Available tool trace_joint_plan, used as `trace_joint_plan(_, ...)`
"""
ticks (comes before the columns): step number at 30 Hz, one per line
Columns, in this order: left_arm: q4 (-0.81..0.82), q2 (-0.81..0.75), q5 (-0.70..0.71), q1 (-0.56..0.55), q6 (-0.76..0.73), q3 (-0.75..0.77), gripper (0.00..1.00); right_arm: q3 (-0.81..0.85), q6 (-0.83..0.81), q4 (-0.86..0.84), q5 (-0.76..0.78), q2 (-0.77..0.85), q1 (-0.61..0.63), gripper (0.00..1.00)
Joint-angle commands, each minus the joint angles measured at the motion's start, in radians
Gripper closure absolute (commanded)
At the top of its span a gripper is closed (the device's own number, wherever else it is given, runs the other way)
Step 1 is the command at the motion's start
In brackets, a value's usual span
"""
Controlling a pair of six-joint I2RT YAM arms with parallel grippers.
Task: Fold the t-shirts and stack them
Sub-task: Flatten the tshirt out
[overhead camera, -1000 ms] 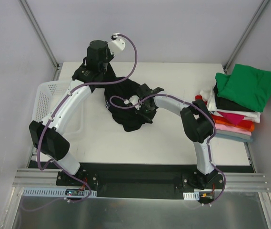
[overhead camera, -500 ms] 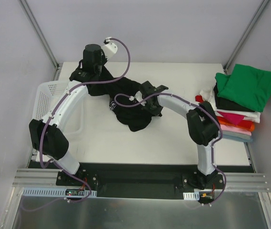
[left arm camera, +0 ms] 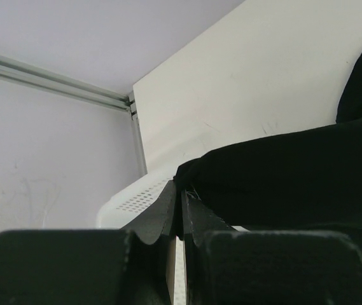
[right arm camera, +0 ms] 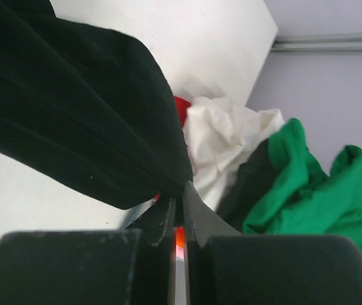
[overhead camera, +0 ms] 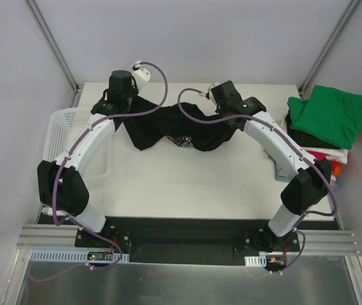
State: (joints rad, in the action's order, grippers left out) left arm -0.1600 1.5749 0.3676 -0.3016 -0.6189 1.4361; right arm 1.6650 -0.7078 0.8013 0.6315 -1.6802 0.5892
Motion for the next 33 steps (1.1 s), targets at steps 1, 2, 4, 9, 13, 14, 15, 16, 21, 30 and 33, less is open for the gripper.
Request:
trace_joint_plan(1,0.077,-0.070,0.016,0.002,0.033,-0.026,1.00,0.110,-0.033,0.029,0.112,0.056,-0.057,0.99)
trace_joint_plan(2,0.091,-0.073,0.020,0.005,0.031,-0.026,1.00,0.131,-0.047,0.029,0.114,0.053,-0.068,0.99)
trace_joint_plan(4,0.099,-0.070,0.028,0.024,0.034,-0.002,1.00,0.166,-0.059,0.032,0.125,0.045,-0.103,0.99)
trace_joint_plan(9,0.109,-0.056,0.031,0.076,0.047,0.075,1.00,0.297,-0.097,0.032,0.132,0.024,-0.202,0.99)
trace_joint_plan(13,0.108,-0.053,0.014,0.117,0.039,0.151,1.00,0.354,-0.117,0.029,0.138,0.016,-0.252,0.99)
trace_joint_plan(14,0.108,-0.055,0.016,0.128,0.036,0.162,1.00,0.358,-0.117,0.024,0.137,0.019,-0.258,0.99)
trace_joint_plan(15,0.106,-0.055,0.016,0.131,0.033,0.168,1.00,0.357,-0.122,0.018,0.134,0.030,-0.265,0.99)
trace_joint_plan(16,0.106,-0.059,0.013,0.137,0.036,0.178,1.00,0.358,-0.122,0.013,0.134,0.033,-0.267,0.99)
trace_joint_plan(21,0.106,-0.085,-0.001,0.142,0.042,0.167,1.00,0.363,-0.117,-0.007,0.128,0.059,-0.270,0.99)
trace_joint_plan(30,0.109,-0.113,-0.038,0.147,0.108,0.138,1.00,0.438,-0.160,-0.069,0.125,0.074,-0.270,0.99)
trace_joint_plan(33,0.109,-0.122,-0.090,0.147,0.145,0.147,1.00,0.398,-0.186,-0.145,0.096,0.118,-0.267,0.99)
